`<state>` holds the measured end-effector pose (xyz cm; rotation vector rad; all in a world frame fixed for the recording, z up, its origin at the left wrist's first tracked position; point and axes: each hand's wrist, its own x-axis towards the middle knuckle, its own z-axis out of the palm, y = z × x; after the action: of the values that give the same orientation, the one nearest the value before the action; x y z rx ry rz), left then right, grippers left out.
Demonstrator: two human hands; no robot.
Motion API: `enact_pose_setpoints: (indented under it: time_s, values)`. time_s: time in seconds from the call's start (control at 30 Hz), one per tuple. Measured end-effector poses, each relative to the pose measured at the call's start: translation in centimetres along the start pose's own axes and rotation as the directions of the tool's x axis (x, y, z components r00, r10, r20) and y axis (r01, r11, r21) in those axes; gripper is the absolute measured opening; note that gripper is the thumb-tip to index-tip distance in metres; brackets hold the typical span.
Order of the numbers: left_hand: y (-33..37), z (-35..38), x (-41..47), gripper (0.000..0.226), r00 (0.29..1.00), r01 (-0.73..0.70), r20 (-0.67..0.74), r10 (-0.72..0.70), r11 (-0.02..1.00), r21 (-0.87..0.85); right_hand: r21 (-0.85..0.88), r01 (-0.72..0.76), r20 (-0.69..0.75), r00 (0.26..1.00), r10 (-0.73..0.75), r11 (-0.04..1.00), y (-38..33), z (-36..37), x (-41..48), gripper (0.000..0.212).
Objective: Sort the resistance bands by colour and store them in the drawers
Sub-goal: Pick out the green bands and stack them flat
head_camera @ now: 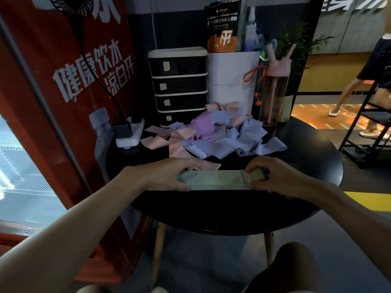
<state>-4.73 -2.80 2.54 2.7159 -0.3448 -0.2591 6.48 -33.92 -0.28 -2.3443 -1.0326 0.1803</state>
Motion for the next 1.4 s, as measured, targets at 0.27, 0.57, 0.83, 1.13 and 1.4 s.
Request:
enact_pose_setpoints:
  time_s: [0.27, 0.57, 0.83, 1.13, 1.4]
  values:
    - [2.0, -2.6, 4.1, 0.045, 0.947, 0.046, -0.319, -0.038, 0.999, 0.015, 0.074, 0.032, -0.075, 0.997, -0.026, 0.997, -1.8, -2.6, 2.4, 0.025]
    - [0.8, -3.7, 16.7, 0.047, 0.752, 0.357, -0.576, -0.320, 0.933, -0.052, -0.043, 0.061, -0.207, 0.976, -0.069, 0.997, 0.5, -4.5, 14.2, 0.011]
    - [-4.0, -0.3, 18.8, 0.049, 0.724, 0.511, -0.559, -0.405, 0.859, 0.038, -0.144, 0.028, -0.186, 0.981, -0.055, 0.989, 1.9, -4.4, 24.5, 0.057]
    - [-3.9, 0.3, 18.0, 0.068, 0.684, 0.490, -0.613, -0.395, 0.872, -0.015, -0.345, -0.004, -0.074, 0.997, -0.023, 0.938, 4.3, -2.3, 26.9, 0.052]
    - [-3.5, 0.5, 17.9, 0.041, 0.743, 0.387, -0.581, -0.331, 0.921, -0.030, -0.257, -0.074, -0.154, 0.987, 0.035, 0.964, 6.9, -4.1, 20.7, 0.039]
